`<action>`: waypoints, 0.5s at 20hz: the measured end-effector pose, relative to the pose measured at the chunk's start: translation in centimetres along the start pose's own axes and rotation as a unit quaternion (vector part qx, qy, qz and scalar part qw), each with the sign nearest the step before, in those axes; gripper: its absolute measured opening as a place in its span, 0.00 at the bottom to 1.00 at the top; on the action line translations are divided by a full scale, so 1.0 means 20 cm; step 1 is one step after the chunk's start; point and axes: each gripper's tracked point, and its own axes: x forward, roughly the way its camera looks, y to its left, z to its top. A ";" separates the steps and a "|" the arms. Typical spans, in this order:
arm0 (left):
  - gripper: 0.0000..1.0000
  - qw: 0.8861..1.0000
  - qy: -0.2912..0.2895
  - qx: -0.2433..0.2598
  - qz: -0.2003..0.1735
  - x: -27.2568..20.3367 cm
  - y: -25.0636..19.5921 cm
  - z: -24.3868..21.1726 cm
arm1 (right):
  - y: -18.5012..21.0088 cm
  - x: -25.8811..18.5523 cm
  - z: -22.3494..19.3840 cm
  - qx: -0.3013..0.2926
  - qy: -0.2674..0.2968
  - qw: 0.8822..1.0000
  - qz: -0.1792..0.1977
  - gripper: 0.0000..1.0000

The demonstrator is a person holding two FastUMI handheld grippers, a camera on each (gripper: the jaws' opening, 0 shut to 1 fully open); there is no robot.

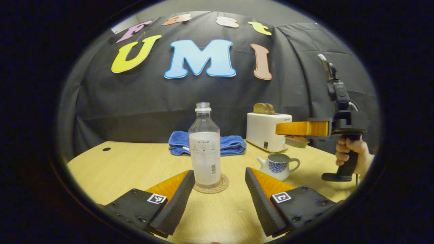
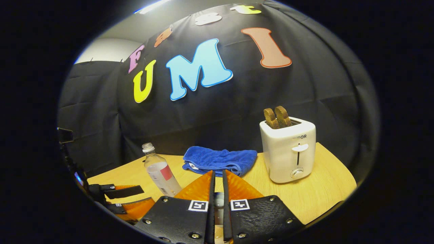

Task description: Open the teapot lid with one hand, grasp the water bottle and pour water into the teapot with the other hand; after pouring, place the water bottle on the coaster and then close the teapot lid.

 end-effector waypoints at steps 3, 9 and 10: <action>1.00 1.000 -0.009 -0.018 -0.007 -0.04 -0.01 0.01 | 0.01 0.09 -0.06 0.009 0.014 1.000 -0.009 0.10; 1.00 0.999 -0.021 -0.044 -0.006 -0.07 0.04 0.05 | -0.02 0.14 -0.17 -0.051 0.028 0.997 -0.042 0.10; 1.00 0.999 -0.019 -0.048 -0.009 -0.07 0.03 0.04 | -0.02 0.14 -0.18 -0.053 0.026 0.997 -0.041 0.10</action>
